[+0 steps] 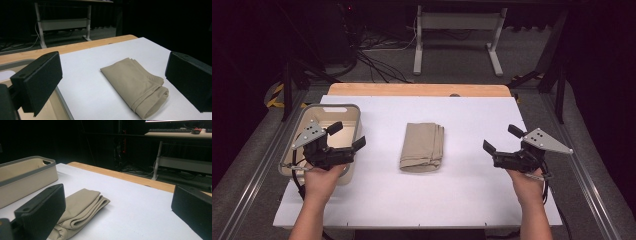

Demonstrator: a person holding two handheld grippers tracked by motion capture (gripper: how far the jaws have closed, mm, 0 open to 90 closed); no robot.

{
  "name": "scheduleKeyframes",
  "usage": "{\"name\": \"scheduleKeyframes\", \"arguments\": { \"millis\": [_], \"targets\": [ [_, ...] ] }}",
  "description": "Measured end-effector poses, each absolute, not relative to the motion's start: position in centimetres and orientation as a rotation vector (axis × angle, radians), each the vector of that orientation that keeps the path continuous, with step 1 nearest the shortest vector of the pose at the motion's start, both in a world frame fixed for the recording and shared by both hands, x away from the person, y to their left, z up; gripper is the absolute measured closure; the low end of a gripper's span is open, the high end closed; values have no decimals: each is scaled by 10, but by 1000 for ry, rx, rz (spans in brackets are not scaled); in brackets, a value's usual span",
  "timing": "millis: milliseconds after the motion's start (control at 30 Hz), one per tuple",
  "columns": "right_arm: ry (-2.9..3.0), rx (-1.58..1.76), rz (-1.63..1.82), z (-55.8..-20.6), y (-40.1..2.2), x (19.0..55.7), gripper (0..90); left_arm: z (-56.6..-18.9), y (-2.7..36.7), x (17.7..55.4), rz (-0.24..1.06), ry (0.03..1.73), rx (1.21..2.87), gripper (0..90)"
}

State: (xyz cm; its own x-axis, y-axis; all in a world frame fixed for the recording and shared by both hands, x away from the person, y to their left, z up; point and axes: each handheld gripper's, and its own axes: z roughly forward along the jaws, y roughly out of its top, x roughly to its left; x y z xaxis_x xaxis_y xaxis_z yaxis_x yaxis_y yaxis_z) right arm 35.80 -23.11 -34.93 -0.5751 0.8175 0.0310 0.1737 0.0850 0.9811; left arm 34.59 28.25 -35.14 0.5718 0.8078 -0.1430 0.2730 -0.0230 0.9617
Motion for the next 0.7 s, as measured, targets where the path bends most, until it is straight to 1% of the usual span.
{"name": "scheduleKeyframes", "arguments": {
  "millis": [700],
  "targets": [
    [1829,966,1525,-348,-229,358,1,-352,273,347,515,932,1594,15]
  ]
}}
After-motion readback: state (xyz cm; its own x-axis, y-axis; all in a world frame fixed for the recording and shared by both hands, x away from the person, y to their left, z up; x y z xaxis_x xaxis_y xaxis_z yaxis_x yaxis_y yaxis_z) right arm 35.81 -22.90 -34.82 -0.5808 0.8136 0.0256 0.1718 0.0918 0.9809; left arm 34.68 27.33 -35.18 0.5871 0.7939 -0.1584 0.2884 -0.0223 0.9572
